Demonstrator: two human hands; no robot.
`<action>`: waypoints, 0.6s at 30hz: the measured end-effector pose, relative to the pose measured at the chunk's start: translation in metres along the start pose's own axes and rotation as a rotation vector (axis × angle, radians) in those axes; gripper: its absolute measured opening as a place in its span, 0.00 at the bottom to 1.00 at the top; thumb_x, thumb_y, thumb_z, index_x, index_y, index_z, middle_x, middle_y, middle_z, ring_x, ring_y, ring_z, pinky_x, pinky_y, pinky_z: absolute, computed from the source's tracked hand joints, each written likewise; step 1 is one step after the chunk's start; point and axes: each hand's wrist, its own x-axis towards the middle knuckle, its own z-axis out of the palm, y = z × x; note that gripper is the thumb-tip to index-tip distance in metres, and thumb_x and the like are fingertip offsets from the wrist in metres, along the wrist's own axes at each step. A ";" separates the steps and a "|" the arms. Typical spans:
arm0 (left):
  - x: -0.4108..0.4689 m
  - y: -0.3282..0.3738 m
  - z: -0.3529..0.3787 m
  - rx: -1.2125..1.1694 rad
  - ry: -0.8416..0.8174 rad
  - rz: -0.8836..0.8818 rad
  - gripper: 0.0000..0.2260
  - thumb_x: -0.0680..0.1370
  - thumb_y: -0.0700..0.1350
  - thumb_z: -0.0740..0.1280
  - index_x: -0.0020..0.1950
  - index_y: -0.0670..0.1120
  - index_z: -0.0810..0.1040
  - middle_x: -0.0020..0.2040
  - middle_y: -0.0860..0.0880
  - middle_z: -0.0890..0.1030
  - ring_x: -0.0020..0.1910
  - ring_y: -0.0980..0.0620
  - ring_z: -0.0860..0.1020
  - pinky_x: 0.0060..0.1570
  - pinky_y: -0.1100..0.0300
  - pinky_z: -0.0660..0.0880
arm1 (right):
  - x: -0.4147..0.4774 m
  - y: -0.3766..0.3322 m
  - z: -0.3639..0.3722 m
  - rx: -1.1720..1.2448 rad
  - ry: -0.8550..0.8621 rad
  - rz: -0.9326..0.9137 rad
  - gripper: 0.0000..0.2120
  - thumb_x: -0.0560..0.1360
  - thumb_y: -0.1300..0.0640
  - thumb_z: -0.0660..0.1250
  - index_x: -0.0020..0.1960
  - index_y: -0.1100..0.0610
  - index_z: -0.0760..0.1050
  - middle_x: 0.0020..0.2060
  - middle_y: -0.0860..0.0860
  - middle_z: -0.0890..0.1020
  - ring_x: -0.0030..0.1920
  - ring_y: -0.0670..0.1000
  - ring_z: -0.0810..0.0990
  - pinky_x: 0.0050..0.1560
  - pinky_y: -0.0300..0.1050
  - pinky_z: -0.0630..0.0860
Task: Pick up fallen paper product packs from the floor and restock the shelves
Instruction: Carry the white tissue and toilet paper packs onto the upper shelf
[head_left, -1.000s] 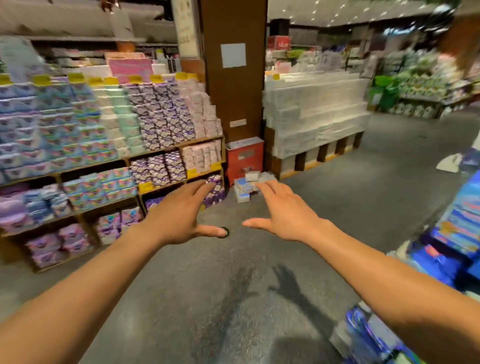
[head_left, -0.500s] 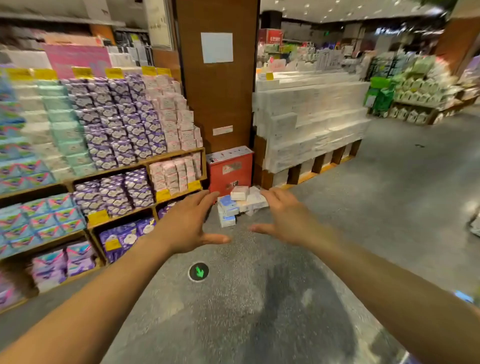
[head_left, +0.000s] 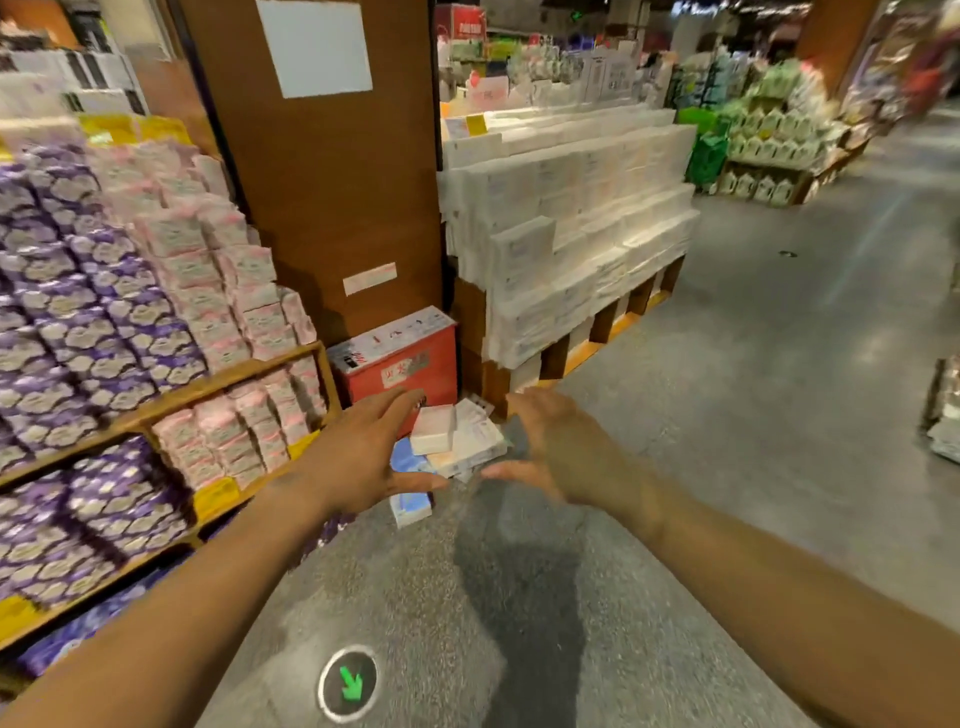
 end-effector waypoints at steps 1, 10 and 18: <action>0.030 -0.012 0.005 -0.001 -0.003 -0.001 0.53 0.68 0.80 0.59 0.83 0.51 0.50 0.82 0.48 0.57 0.79 0.45 0.60 0.74 0.43 0.64 | 0.030 0.014 0.003 0.002 0.006 0.003 0.49 0.71 0.27 0.68 0.80 0.54 0.58 0.77 0.55 0.65 0.76 0.58 0.65 0.73 0.56 0.68; 0.274 -0.128 0.072 -0.081 0.001 -0.133 0.56 0.64 0.84 0.49 0.83 0.50 0.49 0.82 0.46 0.57 0.78 0.42 0.61 0.74 0.44 0.65 | 0.318 0.131 0.029 0.029 -0.066 -0.066 0.45 0.73 0.29 0.67 0.79 0.54 0.58 0.74 0.53 0.68 0.74 0.57 0.67 0.69 0.56 0.72; 0.424 -0.239 0.119 -0.210 -0.014 -0.285 0.54 0.65 0.82 0.54 0.83 0.51 0.50 0.82 0.46 0.57 0.78 0.42 0.61 0.72 0.40 0.67 | 0.545 0.165 0.064 0.023 -0.220 -0.150 0.44 0.75 0.31 0.64 0.81 0.54 0.54 0.79 0.54 0.60 0.78 0.58 0.60 0.74 0.58 0.66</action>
